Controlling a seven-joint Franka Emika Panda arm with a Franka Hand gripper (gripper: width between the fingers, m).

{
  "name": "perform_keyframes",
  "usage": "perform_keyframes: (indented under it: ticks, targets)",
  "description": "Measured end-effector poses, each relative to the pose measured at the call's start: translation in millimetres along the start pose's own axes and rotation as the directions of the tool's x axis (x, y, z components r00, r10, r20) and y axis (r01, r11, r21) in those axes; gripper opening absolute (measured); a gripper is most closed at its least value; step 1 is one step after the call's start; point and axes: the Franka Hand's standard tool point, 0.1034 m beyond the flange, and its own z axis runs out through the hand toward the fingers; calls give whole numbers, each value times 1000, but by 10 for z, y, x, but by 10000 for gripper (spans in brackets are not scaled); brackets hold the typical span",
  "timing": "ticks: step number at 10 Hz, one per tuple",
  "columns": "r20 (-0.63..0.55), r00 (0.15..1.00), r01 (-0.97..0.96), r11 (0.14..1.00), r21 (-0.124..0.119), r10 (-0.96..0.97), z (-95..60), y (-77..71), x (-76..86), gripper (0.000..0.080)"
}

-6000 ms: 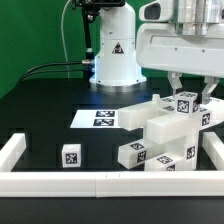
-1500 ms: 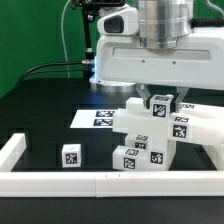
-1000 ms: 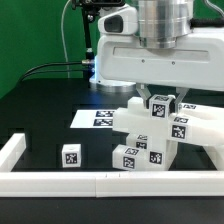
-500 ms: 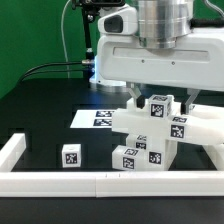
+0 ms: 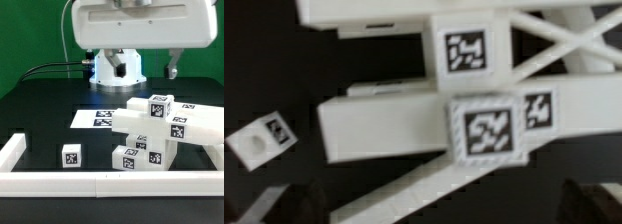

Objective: Assemble chair

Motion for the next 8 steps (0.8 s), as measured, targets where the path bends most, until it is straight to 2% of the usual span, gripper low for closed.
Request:
perform_keyframes:
  ticks: [4, 6, 8]
  targets:
    - [1, 999, 36, 999, 1, -36, 3, 27, 11, 649]
    - [-12, 986, 165, 986, 2, -165, -72, 380, 199, 649]
    - [-40, 960, 277, 961, -12, -277, -62, 665, 381, 649]
